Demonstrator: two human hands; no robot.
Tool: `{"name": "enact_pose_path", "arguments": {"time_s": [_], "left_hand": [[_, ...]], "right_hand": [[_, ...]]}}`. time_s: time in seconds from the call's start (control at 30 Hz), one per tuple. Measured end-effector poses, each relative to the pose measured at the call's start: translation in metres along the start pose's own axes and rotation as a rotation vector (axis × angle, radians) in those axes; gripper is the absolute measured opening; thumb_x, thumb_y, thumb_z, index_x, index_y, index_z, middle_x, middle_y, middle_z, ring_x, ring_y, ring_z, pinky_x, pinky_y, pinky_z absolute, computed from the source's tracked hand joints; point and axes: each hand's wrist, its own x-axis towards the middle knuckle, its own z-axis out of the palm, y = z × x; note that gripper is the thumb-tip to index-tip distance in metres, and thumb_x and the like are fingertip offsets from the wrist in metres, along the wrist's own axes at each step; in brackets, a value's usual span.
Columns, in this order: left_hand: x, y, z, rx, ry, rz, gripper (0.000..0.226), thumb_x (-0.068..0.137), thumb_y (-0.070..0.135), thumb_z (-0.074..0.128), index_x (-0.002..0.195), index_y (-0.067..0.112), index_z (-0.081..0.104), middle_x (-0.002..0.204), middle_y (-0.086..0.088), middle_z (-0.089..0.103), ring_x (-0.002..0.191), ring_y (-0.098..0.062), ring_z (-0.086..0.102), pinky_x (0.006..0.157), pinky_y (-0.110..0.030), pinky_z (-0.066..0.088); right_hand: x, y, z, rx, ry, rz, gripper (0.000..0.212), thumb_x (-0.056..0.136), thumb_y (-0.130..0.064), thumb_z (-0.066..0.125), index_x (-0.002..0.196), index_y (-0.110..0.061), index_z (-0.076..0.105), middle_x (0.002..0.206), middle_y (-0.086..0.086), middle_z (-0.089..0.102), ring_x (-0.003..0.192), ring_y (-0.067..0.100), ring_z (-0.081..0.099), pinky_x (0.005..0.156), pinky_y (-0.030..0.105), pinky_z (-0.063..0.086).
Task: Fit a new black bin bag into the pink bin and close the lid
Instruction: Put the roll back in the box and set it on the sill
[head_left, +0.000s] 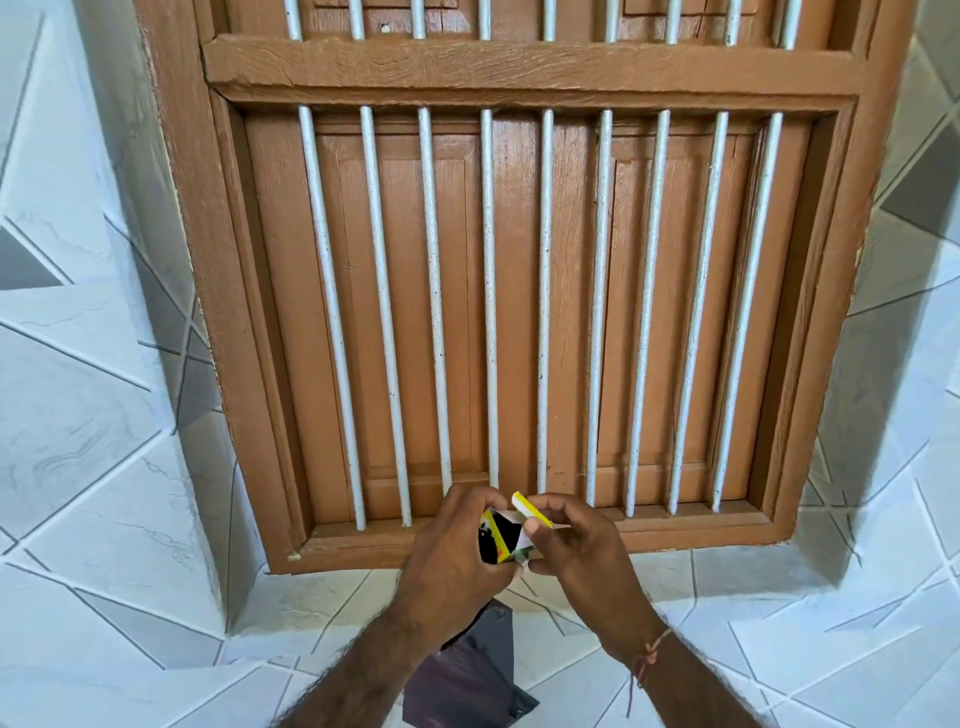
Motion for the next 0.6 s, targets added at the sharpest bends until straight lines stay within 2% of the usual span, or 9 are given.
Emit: {"name": "enact_pose_path", "arguments": {"time_s": [0.07, 0.13, 0.23, 0.33, 0.47, 0.6], "left_hand": [[0.0, 0.001, 0.002, -0.022, 0.022, -0.022, 0.055, 0.069, 0.039, 0.08, 0.11, 0.039, 0.043, 0.11, 0.018, 0.048, 0.093, -0.003, 0.055, 0.066, -0.004, 0.043], [0.001, 0.003, 0.003, -0.036, 0.037, -0.06, 0.057, 0.069, 0.039, 0.079, 0.111, 0.038, 0.041, 0.11, 0.017, 0.052, 0.092, -0.005, 0.058, 0.063, -0.008, 0.045], [0.0, 0.004, 0.005, -0.029, 0.035, -0.078, 0.068, 0.071, 0.036, 0.079, 0.124, 0.038, 0.036, 0.115, 0.015, 0.054, 0.096, -0.007, 0.059, 0.061, -0.004, 0.038], [-0.001, 0.004, 0.005, -0.013, 0.032, -0.067, 0.073, 0.07, 0.035, 0.081, 0.127, 0.039, 0.035, 0.12, 0.016, 0.054, 0.097, -0.005, 0.058, 0.063, -0.002, 0.038], [-0.002, 0.003, 0.005, 0.008, 0.04, -0.041, 0.074, 0.07, 0.036, 0.081, 0.13, 0.037, 0.036, 0.129, 0.016, 0.051, 0.101, -0.004, 0.057, 0.069, -0.002, 0.039], [-0.003, 0.004, 0.006, 0.001, 0.054, -0.041, 0.076, 0.071, 0.036, 0.081, 0.132, 0.036, 0.036, 0.133, 0.014, 0.05, 0.105, -0.006, 0.057, 0.073, -0.005, 0.043]], "right_hand": [[0.001, 0.005, 0.007, -0.083, 0.036, -0.032, 0.013, 0.087, -0.024, 0.07, 0.099, -0.028, 0.073, 0.094, -0.009, 0.074, 0.091, 0.015, 0.07, 0.077, 0.04, 0.062], [0.001, 0.009, 0.014, -0.146, 0.08, -0.066, 0.014, 0.086, -0.022, 0.071, 0.097, -0.03, 0.073, 0.094, -0.013, 0.073, 0.092, 0.009, 0.067, 0.078, 0.027, 0.058], [-0.001, 0.007, 0.023, -0.213, 0.147, -0.099, 0.018, 0.086, -0.017, 0.07, 0.092, -0.034, 0.066, 0.097, -0.015, 0.068, 0.092, 0.003, 0.062, 0.072, 0.008, 0.048], [0.0, 0.01, 0.028, -0.164, 0.164, -0.03, 0.015, 0.087, -0.016, 0.068, 0.087, -0.027, 0.058, 0.093, -0.01, 0.064, 0.088, 0.007, 0.062, 0.066, 0.009, 0.05], [0.002, 0.016, 0.033, -0.13, 0.176, 0.006, 0.01, 0.088, -0.018, 0.065, 0.082, -0.023, 0.059, 0.094, -0.002, 0.065, 0.093, 0.014, 0.061, 0.079, 0.029, 0.055], [0.0, 0.018, 0.038, -0.185, 0.242, -0.053, 0.012, 0.087, -0.015, 0.065, 0.081, -0.024, 0.06, 0.091, -0.003, 0.065, 0.091, 0.011, 0.06, 0.077, 0.025, 0.051]]}}
